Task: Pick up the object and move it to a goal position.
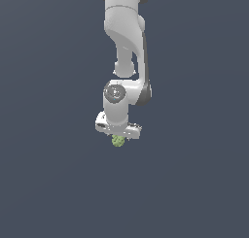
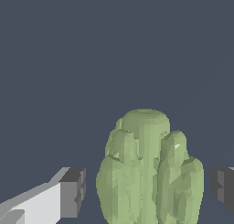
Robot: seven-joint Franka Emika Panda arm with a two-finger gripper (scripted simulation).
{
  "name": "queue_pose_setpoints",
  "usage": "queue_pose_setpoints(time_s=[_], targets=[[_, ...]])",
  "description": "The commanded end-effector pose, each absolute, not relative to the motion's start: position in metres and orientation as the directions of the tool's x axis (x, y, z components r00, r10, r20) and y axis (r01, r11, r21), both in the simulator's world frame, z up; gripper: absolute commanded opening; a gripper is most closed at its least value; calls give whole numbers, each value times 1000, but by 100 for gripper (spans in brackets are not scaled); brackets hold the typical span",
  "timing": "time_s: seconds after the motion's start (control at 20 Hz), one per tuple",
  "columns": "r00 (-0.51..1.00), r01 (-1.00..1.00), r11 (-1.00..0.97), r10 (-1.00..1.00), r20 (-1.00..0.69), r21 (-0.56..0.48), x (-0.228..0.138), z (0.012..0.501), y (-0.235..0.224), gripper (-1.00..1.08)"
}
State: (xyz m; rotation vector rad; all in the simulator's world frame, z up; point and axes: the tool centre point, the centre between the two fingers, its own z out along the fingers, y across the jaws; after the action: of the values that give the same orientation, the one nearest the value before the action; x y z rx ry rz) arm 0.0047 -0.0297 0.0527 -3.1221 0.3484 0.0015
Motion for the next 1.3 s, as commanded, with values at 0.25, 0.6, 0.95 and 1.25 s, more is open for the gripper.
queue_pose_setpoints(time_s=[0.25,0.6,0.95,1.25], targets=[[975,-222,-975,-222,0,0,6,39,-30,-100],[975,-222,-975,-222,0,0,6,39,-30,-100],[975,-222,-975,-222,2,-1,5,43,-30,-100],[975,-222,-975,-222,2,-1,-6,58,-33,-100]])
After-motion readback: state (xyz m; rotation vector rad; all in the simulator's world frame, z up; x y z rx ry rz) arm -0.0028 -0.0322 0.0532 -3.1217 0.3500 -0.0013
